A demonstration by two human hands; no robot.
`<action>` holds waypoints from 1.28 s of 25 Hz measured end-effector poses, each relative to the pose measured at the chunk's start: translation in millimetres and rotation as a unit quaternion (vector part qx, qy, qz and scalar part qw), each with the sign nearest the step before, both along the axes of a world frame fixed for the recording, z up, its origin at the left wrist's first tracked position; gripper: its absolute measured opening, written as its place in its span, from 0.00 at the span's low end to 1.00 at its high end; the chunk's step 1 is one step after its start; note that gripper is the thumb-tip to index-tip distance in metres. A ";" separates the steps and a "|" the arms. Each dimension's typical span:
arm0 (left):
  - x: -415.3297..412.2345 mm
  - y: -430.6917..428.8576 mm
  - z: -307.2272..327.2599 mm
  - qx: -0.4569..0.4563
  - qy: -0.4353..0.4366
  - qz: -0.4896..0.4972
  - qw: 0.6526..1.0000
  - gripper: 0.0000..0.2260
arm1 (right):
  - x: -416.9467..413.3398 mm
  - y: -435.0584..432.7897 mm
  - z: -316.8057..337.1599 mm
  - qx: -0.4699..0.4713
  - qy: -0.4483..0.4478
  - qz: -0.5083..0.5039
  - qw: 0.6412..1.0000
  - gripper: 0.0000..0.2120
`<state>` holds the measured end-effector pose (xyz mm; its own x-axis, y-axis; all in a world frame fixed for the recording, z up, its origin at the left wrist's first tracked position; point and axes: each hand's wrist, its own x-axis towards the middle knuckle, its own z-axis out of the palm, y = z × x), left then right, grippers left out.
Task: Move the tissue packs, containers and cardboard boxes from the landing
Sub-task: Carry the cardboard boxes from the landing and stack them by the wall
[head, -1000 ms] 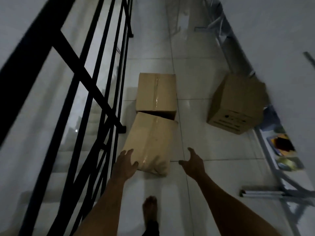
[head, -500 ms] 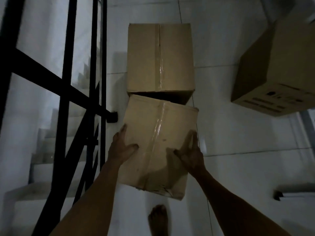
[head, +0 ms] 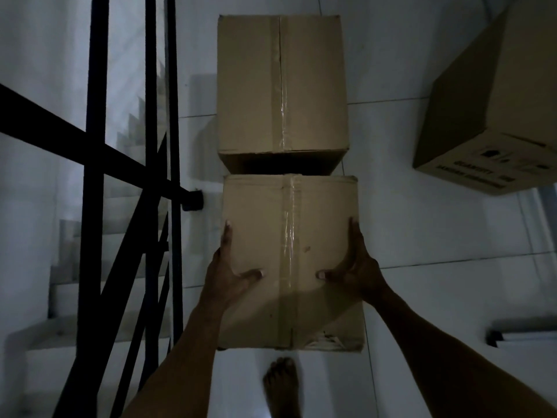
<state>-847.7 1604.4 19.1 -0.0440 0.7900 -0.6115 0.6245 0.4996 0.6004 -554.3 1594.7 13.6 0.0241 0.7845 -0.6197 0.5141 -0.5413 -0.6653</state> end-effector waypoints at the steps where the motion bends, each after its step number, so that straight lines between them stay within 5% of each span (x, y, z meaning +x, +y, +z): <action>1: -1.3 0.7 -0.8 0.002 -0.003 -0.001 1.000 0.58 | -2.4 0.0 -2.0 0.005 -0.004 -0.007 1.000 0.67; 11: 12.8 -15.8 18.4 0.009 0.025 -0.001 1.000 0.59 | 1.6 -18.2 12.3 0.018 0.000 -0.044 0.999 0.67; 19: 47.4 -95.5 100.1 0.037 0.039 0.028 0.998 0.59 | 33.5 -78.4 98.1 0.057 -0.002 -0.026 0.998 0.68; 32: 125.1 -476.8 276.7 0.083 0.018 0.175 0.981 0.60 | 96.7 -367.3 318.3 0.077 -0.050 0.149 0.985 0.62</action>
<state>-722.7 1127.6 295.9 -0.3490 0.8117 -0.4683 0.4550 0.5836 0.6726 -457.5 1227.4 331.9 -0.1665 0.8507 -0.4985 0.7012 -0.2533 -0.6665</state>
